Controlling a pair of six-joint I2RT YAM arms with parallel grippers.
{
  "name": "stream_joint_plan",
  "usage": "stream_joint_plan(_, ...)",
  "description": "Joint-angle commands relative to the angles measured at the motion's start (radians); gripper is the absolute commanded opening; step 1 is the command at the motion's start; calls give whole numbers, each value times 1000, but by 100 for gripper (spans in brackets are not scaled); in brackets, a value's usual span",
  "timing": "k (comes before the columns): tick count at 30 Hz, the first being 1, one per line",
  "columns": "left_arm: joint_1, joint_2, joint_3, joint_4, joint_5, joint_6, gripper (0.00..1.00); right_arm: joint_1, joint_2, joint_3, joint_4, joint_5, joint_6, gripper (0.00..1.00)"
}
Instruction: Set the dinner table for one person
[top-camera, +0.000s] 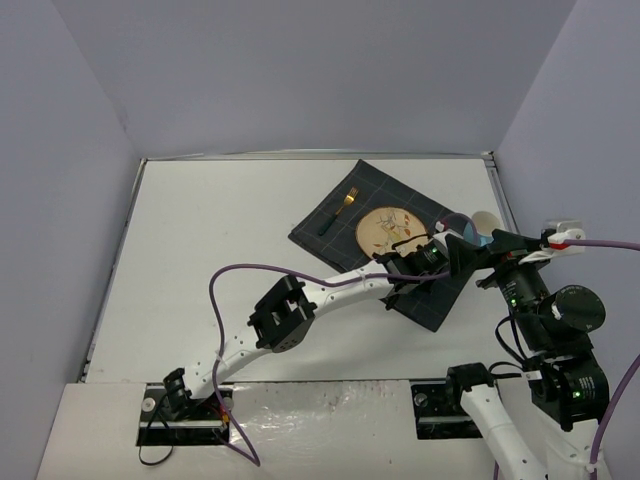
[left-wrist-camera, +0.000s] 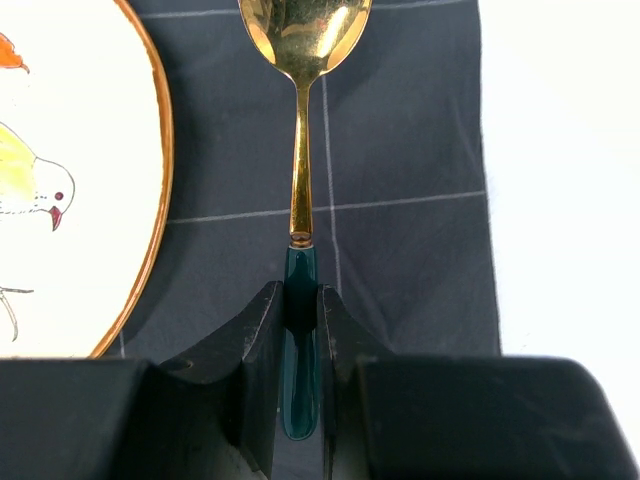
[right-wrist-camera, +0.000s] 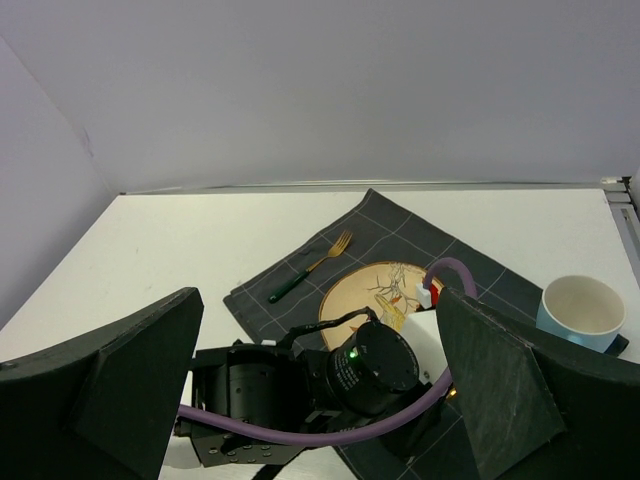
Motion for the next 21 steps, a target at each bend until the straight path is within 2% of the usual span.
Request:
stream_joint_plan(1, -13, -16, 72, 98, -8, -40, 0, 9, 2, 10, 60, -8, -7, 100)
stream_joint_plan(14, -14, 46, 103, 132, -5, -38, 0, 11, -8, -1, 48, -11, -5, 100)
stream_joint_plan(21, -13, 60, 89, 145, 1, -59, 10, 11, -16, -14, 46, -9, 0, 100)
